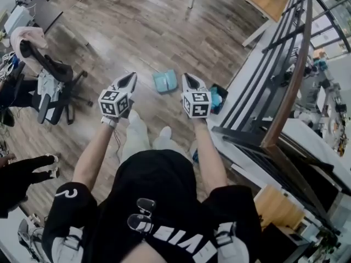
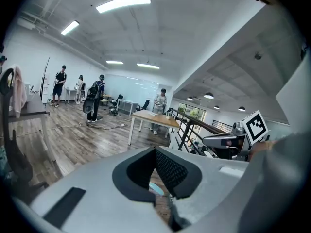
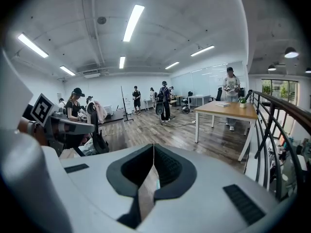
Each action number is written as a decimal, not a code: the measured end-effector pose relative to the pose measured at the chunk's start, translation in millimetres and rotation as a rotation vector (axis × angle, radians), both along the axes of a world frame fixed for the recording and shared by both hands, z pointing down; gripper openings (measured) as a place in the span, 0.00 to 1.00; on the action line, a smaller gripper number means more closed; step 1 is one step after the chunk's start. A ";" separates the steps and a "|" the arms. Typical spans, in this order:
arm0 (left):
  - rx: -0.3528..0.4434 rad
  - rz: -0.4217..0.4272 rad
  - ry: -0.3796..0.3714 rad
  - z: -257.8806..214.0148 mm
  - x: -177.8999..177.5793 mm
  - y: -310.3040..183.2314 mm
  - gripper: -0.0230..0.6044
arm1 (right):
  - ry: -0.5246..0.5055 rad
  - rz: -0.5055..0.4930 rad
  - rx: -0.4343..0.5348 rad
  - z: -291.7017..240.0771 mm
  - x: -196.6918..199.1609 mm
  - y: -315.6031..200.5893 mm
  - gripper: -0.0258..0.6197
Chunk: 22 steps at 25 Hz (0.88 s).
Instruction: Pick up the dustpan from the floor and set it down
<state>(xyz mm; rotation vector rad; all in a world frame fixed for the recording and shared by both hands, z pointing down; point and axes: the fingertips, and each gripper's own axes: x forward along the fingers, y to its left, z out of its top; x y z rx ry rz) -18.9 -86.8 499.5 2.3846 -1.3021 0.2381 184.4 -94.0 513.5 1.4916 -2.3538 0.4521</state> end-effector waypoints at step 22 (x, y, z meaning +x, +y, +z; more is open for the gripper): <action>-0.188 0.066 0.024 144.7 -62.7 -107.0 0.03 | 0.152 -0.040 -0.286 243.5 -63.8 -93.7 0.44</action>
